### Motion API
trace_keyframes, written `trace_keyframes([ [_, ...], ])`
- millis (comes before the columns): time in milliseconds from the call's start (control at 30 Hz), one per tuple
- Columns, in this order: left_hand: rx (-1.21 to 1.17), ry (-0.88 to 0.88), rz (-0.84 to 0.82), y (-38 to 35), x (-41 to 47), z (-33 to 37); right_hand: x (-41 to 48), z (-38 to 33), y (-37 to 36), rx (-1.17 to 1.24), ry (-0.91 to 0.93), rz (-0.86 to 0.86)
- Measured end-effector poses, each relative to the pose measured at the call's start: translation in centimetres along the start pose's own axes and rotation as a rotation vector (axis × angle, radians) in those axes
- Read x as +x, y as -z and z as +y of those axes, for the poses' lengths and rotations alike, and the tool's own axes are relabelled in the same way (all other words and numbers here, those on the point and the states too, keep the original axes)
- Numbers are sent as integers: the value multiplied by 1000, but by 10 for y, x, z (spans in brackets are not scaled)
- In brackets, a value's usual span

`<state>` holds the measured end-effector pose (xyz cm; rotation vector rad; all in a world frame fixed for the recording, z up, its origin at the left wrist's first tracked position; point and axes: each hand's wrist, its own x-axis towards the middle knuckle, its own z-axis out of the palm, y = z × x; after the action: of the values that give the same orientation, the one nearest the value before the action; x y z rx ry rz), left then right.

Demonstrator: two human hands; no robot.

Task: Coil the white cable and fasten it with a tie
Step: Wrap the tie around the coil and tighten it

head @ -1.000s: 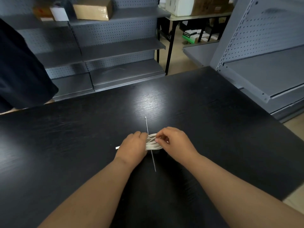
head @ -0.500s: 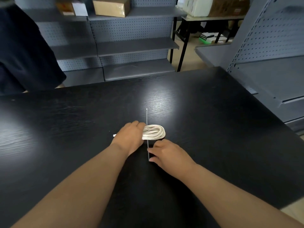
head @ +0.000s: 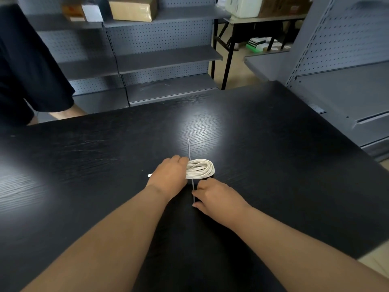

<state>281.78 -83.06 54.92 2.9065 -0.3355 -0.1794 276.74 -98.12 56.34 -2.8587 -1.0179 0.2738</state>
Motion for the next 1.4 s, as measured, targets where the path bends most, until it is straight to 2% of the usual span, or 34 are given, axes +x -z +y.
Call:
trace_keyframes([
  [167,8,-16,-12,-1,2,-2,1,-5,1,-40,16,67],
  [300,16,-31,-16,0,2,-2,-2,-7,2,-43,-5,45],
  [433,8,-35,-24,0,3,-3,-4,-1,3,49,-33,-57],
  [700,9,-42,-31,0,3,-3,-2,-3,4,-17,-46,-102],
  [933,10,-47,-18,0,3,-3,2,-1,-8,-178,46,73],
  [1033,12,-50,-16,0,3,-3,5,1,-21,-143,56,157],
  [1200,8,-59,-8,-1,4,-4,5,-2,-29,-251,105,222],
  [1400,11,-67,-11,-2,5,-5,5,-7,-25,-212,87,329],
])
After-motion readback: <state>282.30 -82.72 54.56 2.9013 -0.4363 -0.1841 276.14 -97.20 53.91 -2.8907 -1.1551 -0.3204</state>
